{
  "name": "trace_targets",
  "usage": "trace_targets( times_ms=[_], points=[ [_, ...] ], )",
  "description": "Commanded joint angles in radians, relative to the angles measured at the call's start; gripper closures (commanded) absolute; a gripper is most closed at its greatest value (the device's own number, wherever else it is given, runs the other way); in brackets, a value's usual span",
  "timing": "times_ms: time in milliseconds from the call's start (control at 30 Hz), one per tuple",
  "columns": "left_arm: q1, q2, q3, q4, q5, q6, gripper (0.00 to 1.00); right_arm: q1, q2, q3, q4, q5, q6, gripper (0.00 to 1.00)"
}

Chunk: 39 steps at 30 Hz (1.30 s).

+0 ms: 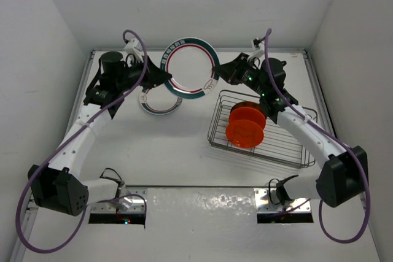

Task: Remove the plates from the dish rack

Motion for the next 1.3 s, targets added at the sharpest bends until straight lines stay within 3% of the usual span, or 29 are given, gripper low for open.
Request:
trace_targets(
  times_ms=[0, 33, 100, 133, 200, 300, 467, 600, 667, 800, 867, 933, 1000, 1033, 1267],
  points=[
    [0.003, 0.025, -0.01, 0.129, 0.104, -0.053, 1.0, 0.01, 0.03, 0.017, 0.178, -0.062, 0.088, 1.0],
    [0.003, 0.03, -0.013, 0.14, 0.09, -0.073, 1.0, 0.01, 0.031, 0.012, 0.161, -0.064, 0.074, 1.0],
    [0.004, 0.034, -0.021, 0.143, -0.009, -0.119, 1.0, 0.006, 0.028, 0.026, 0.047, -0.049, -0.002, 0.57],
    [0.01, 0.034, -0.028, 0.123, -0.049, -0.136, 1.0, 0.004, 0.021, 0.038, -0.027, -0.02, -0.047, 0.02],
    [0.038, 0.039, -0.036, 0.079, -0.207, -0.2, 1.0, 0.0, -0.011, 0.091, -0.31, 0.168, -0.199, 0.01],
    [0.116, 0.066, -0.072, -0.021, -0.34, -0.289, 1.0, 0.0, -0.067, 0.132, -0.547, 0.407, -0.358, 0.01],
    [0.193, 0.152, -0.11, 0.005, -0.332, -0.325, 1.0, 0.001, -0.183, 0.121, -0.722, 0.508, -0.524, 0.01],
    [0.216, 0.311, -0.093, 0.025, -0.303, -0.321, 0.98, 0.001, -0.274, 0.11, -0.82, 0.533, -0.594, 0.01],
    [0.219, 0.394, -0.061, 0.0, -0.294, -0.315, 0.87, 0.001, -0.306, 0.121, -0.882, 0.53, -0.628, 0.01],
    [0.219, 0.419, -0.077, 0.011, -0.281, -0.328, 0.66, 0.0, -0.326, 0.142, -0.983, 0.514, -0.728, 0.01],
    [0.219, 0.415, -0.08, 0.006, -0.289, -0.329, 0.48, 0.001, -0.323, 0.15, -1.038, 0.487, -0.803, 0.01],
    [0.218, 0.404, -0.08, -0.02, -0.3, -0.317, 0.27, 0.001, -0.32, 0.152, -1.083, 0.352, -0.899, 0.01],
    [0.208, 0.387, -0.076, -0.053, -0.318, -0.288, 0.17, 0.001, -0.311, 0.144, -1.141, 0.288, -0.935, 0.01],
    [0.199, 0.386, -0.071, -0.064, -0.335, -0.273, 0.01, 0.001, -0.306, 0.138, -1.156, 0.271, -0.952, 0.01],
    [0.106, 0.427, 0.061, -0.23, -0.378, -0.18, 0.0, 0.009, -0.302, 0.029, -1.193, 0.23, -1.098, 0.01]
  ],
)
